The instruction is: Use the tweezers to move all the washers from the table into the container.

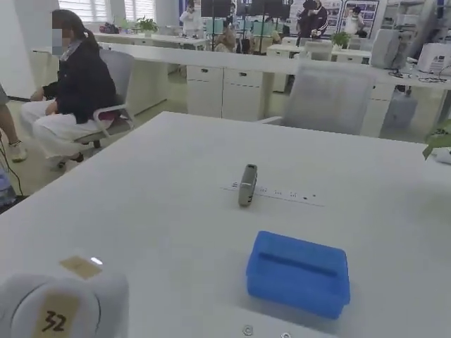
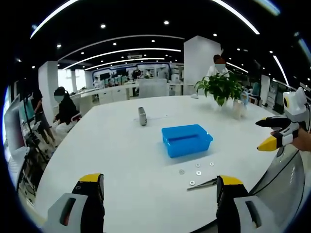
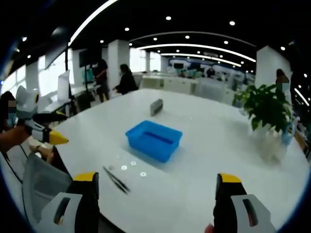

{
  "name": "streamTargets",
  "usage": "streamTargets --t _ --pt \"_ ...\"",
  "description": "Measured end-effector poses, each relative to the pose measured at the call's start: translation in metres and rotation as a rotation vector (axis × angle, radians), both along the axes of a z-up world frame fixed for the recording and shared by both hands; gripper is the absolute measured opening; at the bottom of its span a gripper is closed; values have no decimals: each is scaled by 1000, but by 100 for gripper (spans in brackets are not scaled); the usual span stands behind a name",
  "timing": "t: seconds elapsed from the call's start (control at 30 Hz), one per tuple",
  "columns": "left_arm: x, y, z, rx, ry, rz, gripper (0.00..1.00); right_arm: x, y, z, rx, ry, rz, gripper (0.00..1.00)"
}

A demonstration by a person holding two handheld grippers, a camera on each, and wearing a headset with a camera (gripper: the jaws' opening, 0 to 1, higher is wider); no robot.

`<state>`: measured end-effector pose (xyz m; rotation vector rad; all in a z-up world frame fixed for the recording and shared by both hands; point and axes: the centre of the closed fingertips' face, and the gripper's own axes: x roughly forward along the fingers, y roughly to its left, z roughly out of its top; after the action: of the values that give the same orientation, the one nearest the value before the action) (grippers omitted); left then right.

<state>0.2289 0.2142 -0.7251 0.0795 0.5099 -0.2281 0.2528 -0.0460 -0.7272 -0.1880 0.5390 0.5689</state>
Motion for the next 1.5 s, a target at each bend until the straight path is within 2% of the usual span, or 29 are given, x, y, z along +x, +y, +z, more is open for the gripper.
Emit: streamTargets --t 0.1,0.27,0.33,0.43,0.5,0.6,0.83,0.93,1.0,1.07,1.13,1.17,1.23,1.4,1.43,1.5 --pt "3 -3 -3 13 2 -14 94 1 0 -3 -3 4 4 99" --pt "8 -7 -8 27 13 -32 94 2 1 -13 -11 43 16 99" --pt "11 -8 -8 37 9 -37 94 3 0 -13 -12 43 11 99" --pt "16 -8 -8 34 7 -43 93 3 2 -14 -6 46 13 99" --pt "18 -9 -10 32 6 -53 93 2 2 -20 -18 69 21 99" --pt "18 -6 -14 45 15 -56 93 3 0 -20 -29 62 28 99" --pt "18 -1 -13 34 13 -54 91 6 0 -19 -25 57 21 99" --pt "17 -6 -19 25 31 -103 82 3 0 -24 -26 73 23 99" --pt "17 -15 -23 14 43 -163 75 0 1 -28 -35 88 35 98" --pt "17 -19 -27 20 56 -202 68 -2 3 -30 -44 97 47 98" --pt "21 -23 -32 32 55 -247 60 -3 5 -32 -55 104 60 97" --pt "20 -28 -36 34 72 -291 56 -3 5 -34 -58 107 64 97" --pt "22 -32 -44 35 90 -332 48 -1 7 -36 -66 116 79 97" --pt "27 -43 -61 28 131 -450 38 0 13 -40 -99 129 114 96" --pt "26 -47 -66 18 152 -484 36 -1 15 -42 -105 135 126 96" --pt "27 -50 -75 12 170 -533 33 -3 20 -45 -120 149 153 96"
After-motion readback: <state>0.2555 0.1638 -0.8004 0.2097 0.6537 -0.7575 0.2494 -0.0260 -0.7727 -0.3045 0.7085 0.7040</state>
